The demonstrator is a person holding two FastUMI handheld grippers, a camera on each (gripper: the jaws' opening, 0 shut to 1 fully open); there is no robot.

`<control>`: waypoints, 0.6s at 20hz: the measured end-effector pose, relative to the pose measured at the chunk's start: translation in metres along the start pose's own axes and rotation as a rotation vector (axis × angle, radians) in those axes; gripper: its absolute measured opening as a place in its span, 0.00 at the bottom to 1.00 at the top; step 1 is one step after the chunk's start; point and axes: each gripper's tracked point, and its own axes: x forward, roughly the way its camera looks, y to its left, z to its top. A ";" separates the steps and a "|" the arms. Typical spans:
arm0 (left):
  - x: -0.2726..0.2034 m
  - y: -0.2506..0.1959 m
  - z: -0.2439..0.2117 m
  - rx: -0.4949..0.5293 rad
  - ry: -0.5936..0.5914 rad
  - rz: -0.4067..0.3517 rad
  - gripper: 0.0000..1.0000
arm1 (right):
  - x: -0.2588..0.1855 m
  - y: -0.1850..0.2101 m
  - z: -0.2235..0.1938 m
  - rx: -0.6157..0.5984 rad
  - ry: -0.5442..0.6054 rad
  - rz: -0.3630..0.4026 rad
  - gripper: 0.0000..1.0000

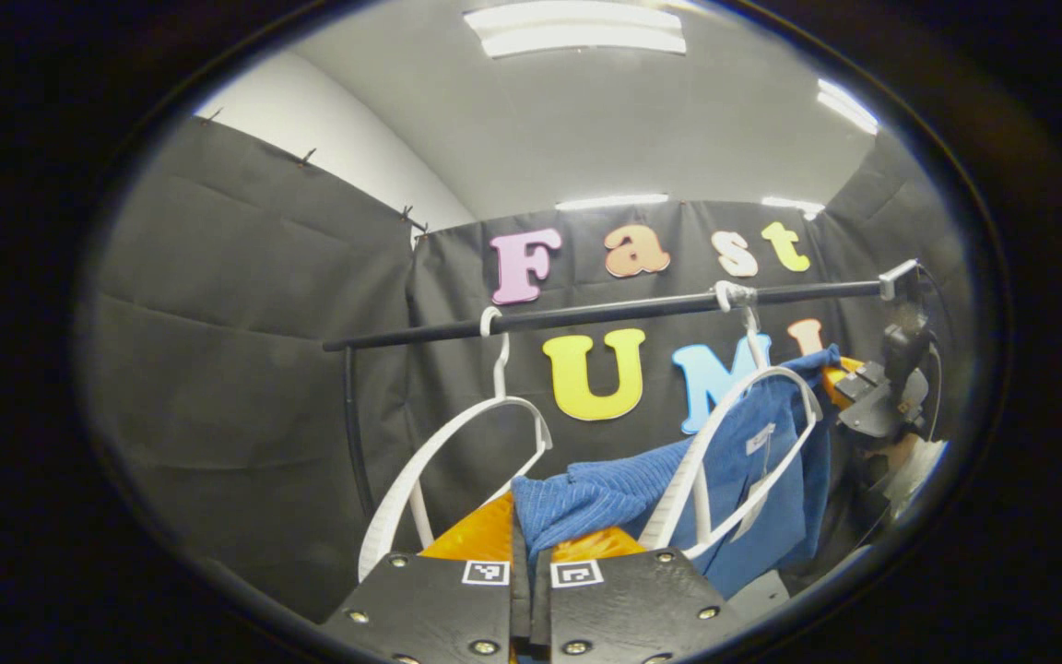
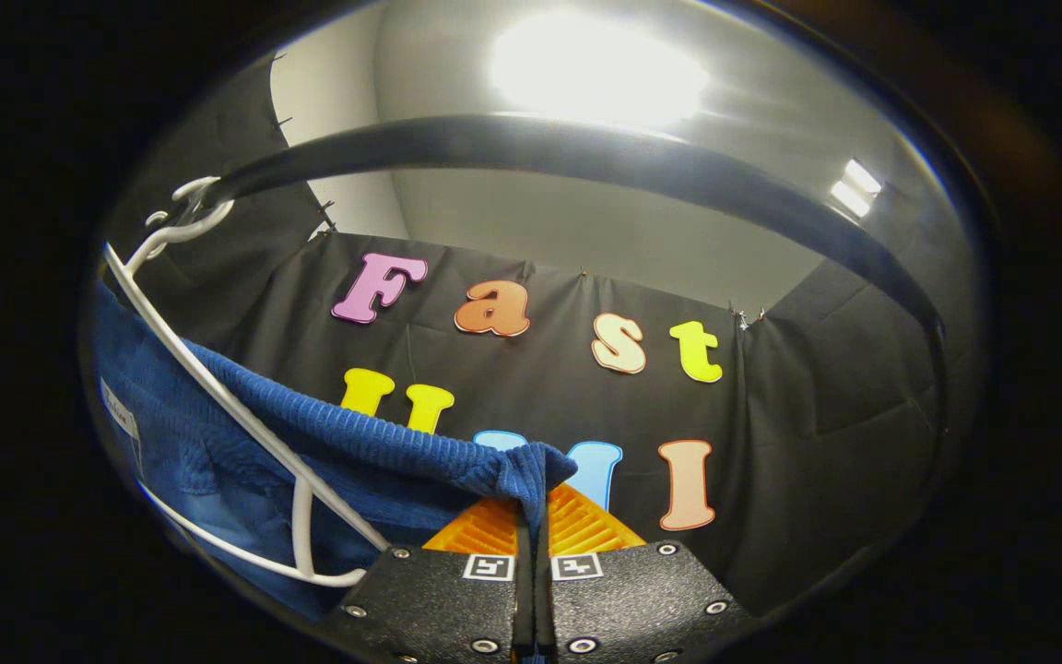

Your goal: Grasp the clothes on the hanger with both hands and then place them into the laundry hamper below.

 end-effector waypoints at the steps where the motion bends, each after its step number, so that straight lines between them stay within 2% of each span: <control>1: 0.003 0.000 -0.004 -0.005 0.007 -0.006 0.01 | 0.003 0.003 -0.010 0.002 0.028 0.014 0.00; 7: 0.006 -0.010 -0.013 0.035 0.003 -0.030 0.01 | 0.001 0.010 -0.054 0.013 0.135 0.070 0.01; 9: 0.011 -0.011 -0.020 0.014 0.023 -0.036 0.00 | -0.004 0.012 -0.069 0.042 0.192 0.087 0.00; 12: 0.009 -0.014 -0.026 -0.003 0.020 -0.035 0.00 | -0.019 0.011 -0.075 0.038 0.218 0.092 0.01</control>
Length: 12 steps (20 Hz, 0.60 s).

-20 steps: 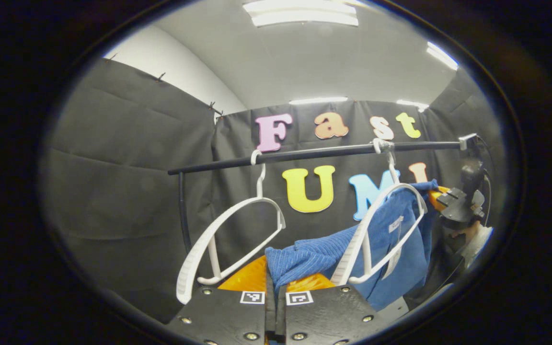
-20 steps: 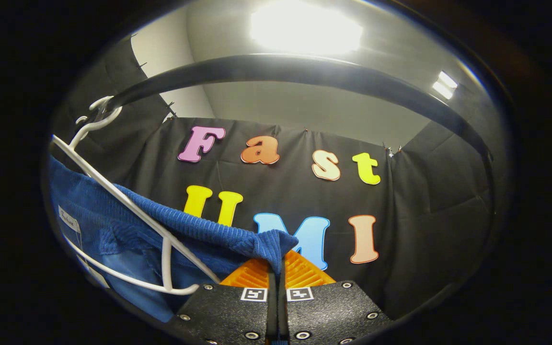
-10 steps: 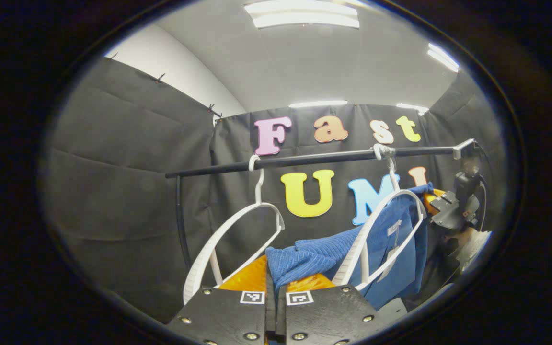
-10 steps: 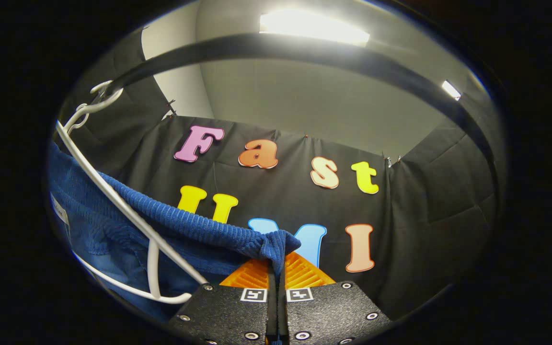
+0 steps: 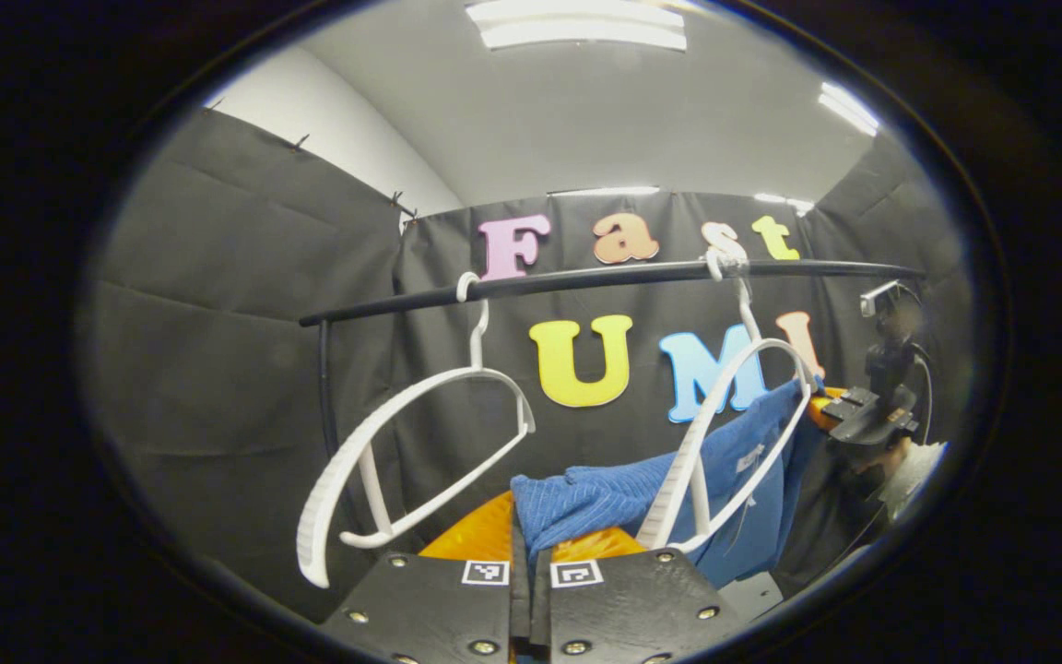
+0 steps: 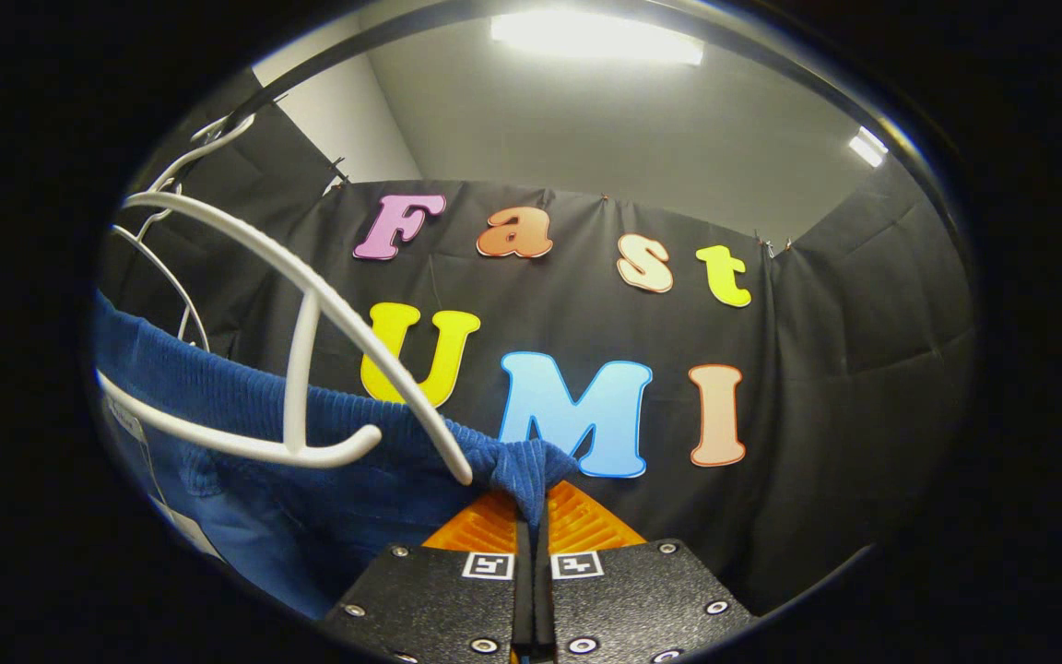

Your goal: Grasp the clothes on the hanger with both hands and then place them into the laundry hamper below.

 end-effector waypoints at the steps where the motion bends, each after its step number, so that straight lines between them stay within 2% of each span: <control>1: 0.000 -0.001 -0.003 -0.006 0.000 -0.002 0.01 | -0.004 0.000 -0.006 -0.004 0.008 0.003 0.00; 8: -0.041 0.012 -0.049 -0.047 0.089 0.020 0.01 | -0.041 0.010 -0.037 -0.020 0.071 0.040 0.00; 12: -0.045 0.009 -0.057 -0.059 0.097 0.020 0.01 | -0.064 0.013 -0.048 -0.005 0.109 0.046 0.00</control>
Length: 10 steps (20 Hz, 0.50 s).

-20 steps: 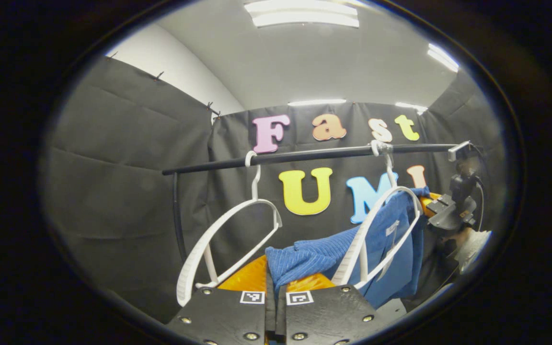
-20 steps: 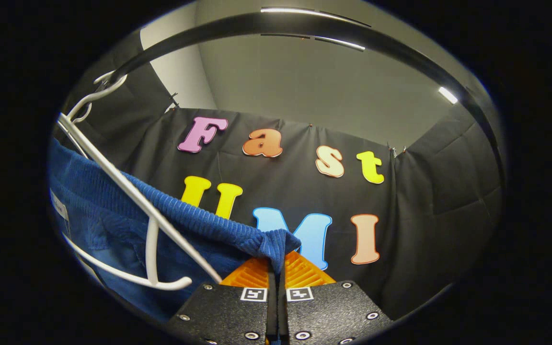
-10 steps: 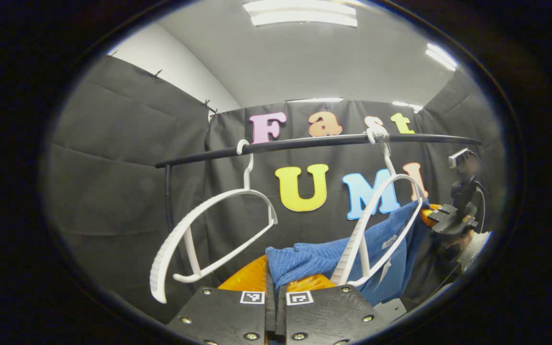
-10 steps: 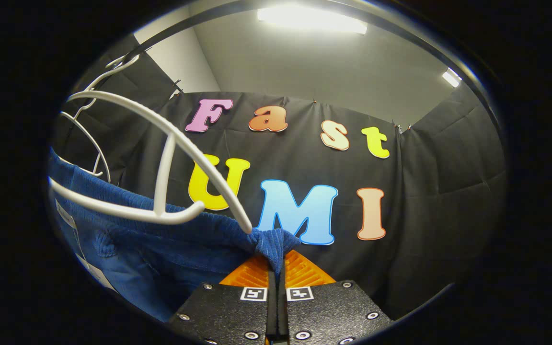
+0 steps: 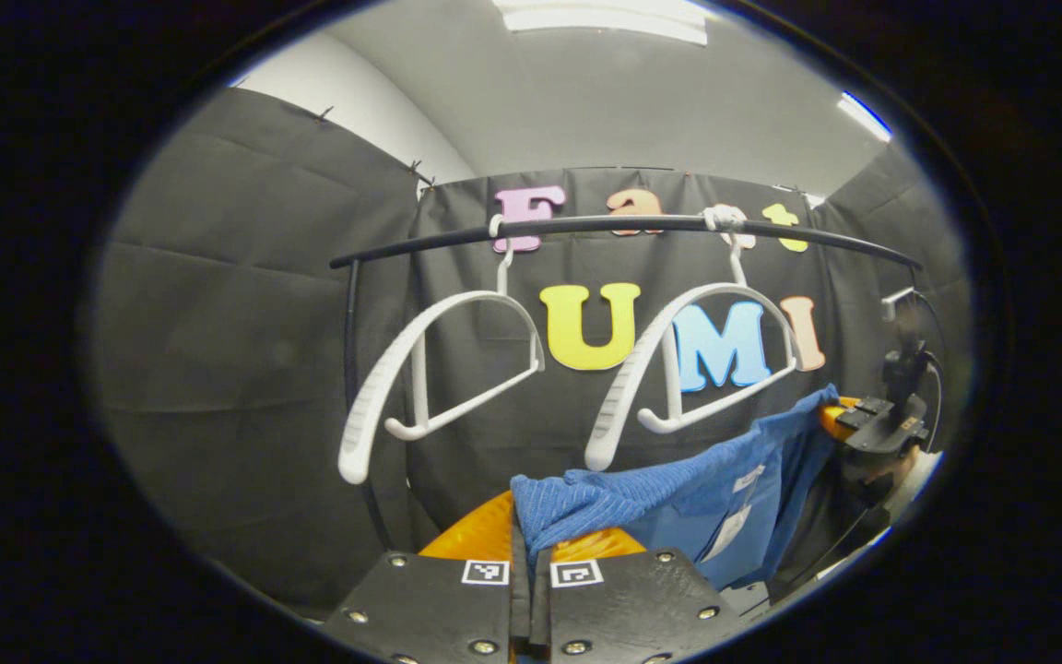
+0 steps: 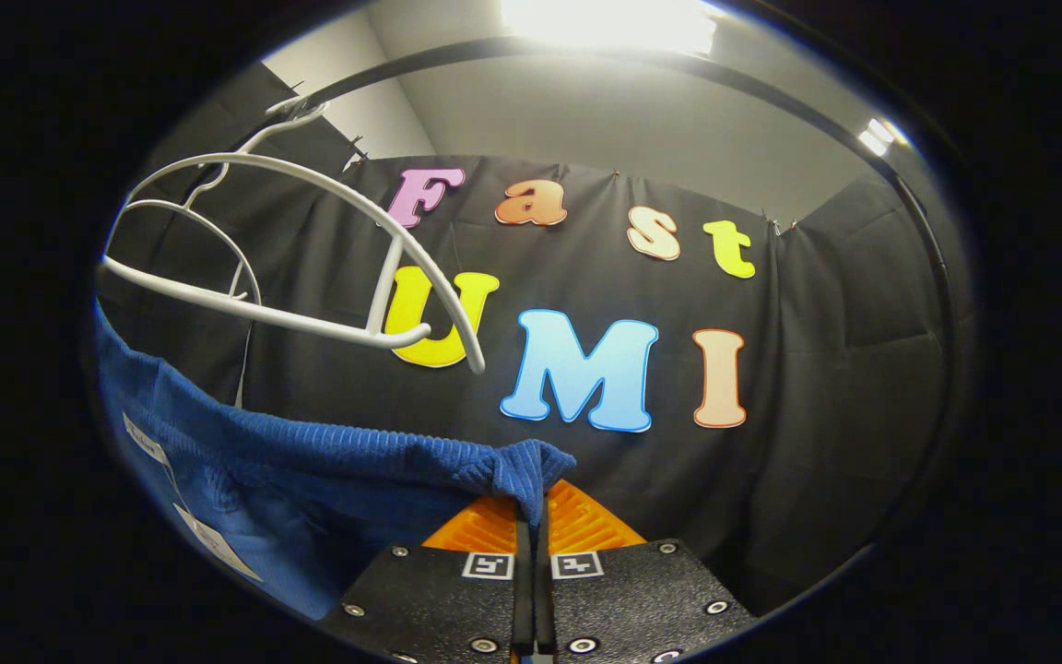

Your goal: Grasp the clothes on the hanger with both hands and then place them into the laundry hamper below.

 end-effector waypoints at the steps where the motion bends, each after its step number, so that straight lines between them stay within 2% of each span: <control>1: -0.003 -0.001 -0.002 -0.002 0.003 -0.003 0.01 | -0.009 0.002 -0.004 0.004 0.014 0.000 0.00; 6: -0.042 0.002 -0.013 -0.006 0.024 -0.047 0.01 | -0.070 0.006 -0.010 0.049 0.069 0.002 0.01; 10: -0.068 -0.003 -0.009 -0.049 0.022 -0.105 0.01 | -0.122 0.018 -0.004 0.119 0.108 0.004 0.00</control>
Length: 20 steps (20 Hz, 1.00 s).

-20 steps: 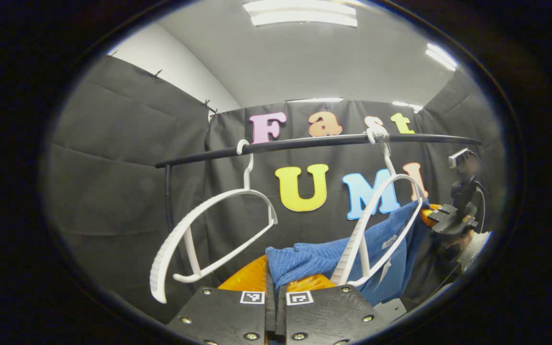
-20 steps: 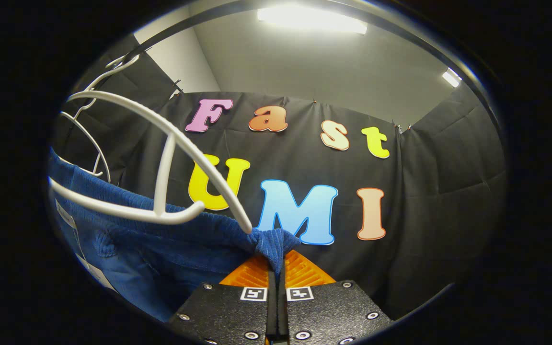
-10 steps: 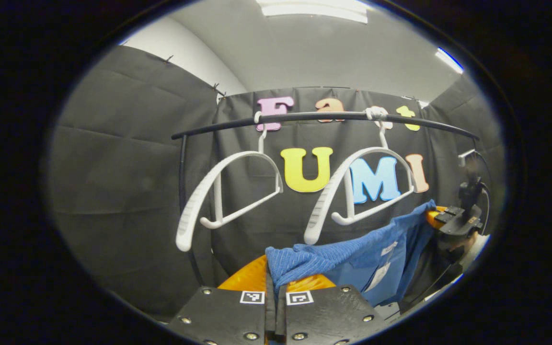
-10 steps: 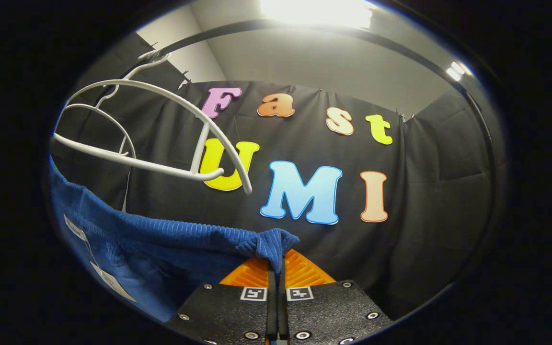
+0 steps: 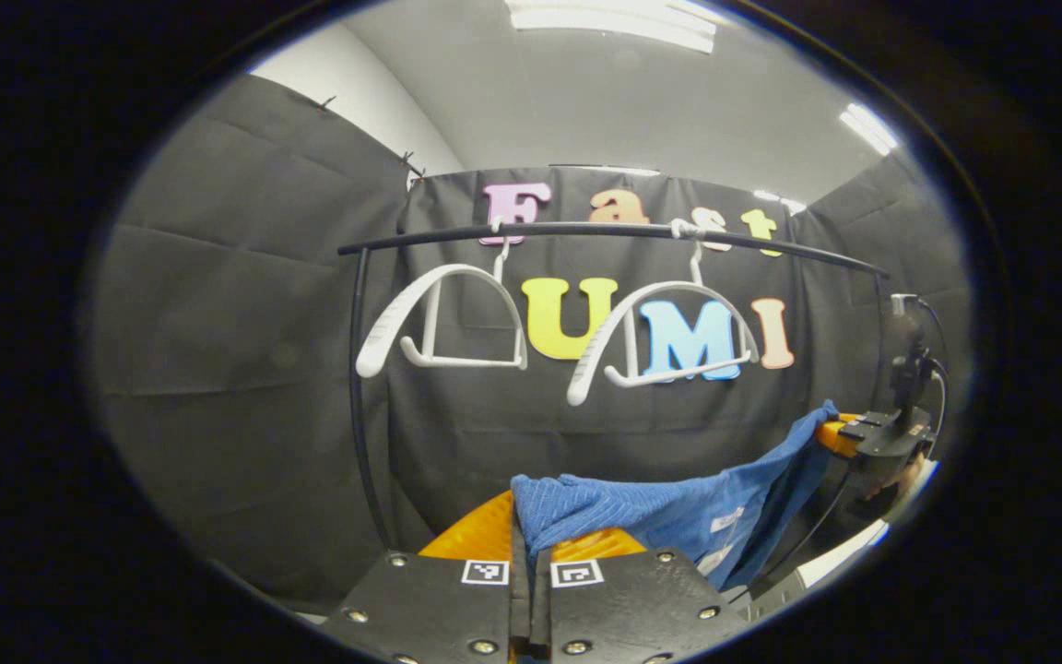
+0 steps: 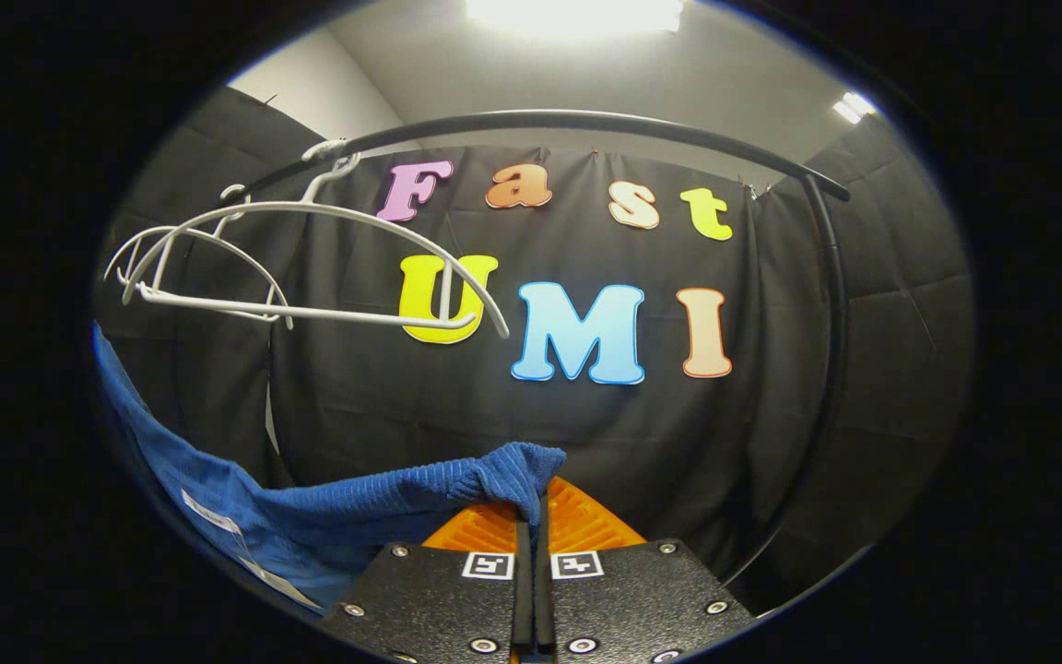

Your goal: Grasp the clothes on the hanger with both hands and then place them into the laundry hamper below.

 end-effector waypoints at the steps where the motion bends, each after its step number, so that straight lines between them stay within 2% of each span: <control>1: -0.001 -0.003 0.003 -0.009 -0.008 -0.021 0.01 | -0.010 0.007 0.003 0.012 0.002 0.007 0.01; 8: -0.022 -0.030 0.002 -0.046 -0.013 -0.182 0.02 | -0.092 0.072 0.010 -0.008 0.011 0.091 0.01; 12: -0.051 -0.046 -0.005 -0.082 -0.012 -0.268 0.01 | -0.139 0.108 0.004 -0.017 0.038 0.127 0.01; 16: -0.054 -0.062 -0.013 -0.078 0.003 -0.317 0.01 | -0.158 0.131 -0.014 0.005 0.086 0.151 0.00; 20: -0.057 -0.082 -0.041 -0.064 0.047 -0.348 0.00 | -0.171 0.147 -0.049 0.046 0.153 0.195 0.00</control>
